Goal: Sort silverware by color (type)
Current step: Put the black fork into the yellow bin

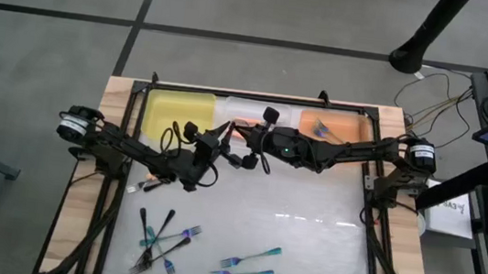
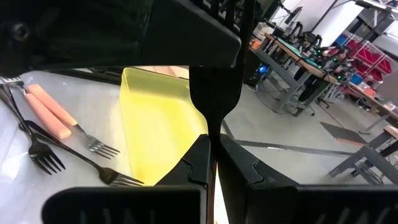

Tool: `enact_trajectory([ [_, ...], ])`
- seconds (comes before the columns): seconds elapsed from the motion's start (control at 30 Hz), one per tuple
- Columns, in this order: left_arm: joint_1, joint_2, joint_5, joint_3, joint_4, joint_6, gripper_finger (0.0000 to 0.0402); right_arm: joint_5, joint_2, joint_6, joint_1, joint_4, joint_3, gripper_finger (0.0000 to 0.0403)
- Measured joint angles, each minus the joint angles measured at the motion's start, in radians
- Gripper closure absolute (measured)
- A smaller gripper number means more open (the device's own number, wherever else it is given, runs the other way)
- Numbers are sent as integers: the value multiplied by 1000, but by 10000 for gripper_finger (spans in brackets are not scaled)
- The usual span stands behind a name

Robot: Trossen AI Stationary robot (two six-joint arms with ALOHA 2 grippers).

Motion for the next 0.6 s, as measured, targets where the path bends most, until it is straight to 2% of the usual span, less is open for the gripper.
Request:
enact_trajectory([
  [0.17,0,0,1,0,0,20,397,0,0,-5,0,0,0,394],
  [0.6,0,0,2,0,0,26,401,0,-1,-35,0,-2,0,385],
])
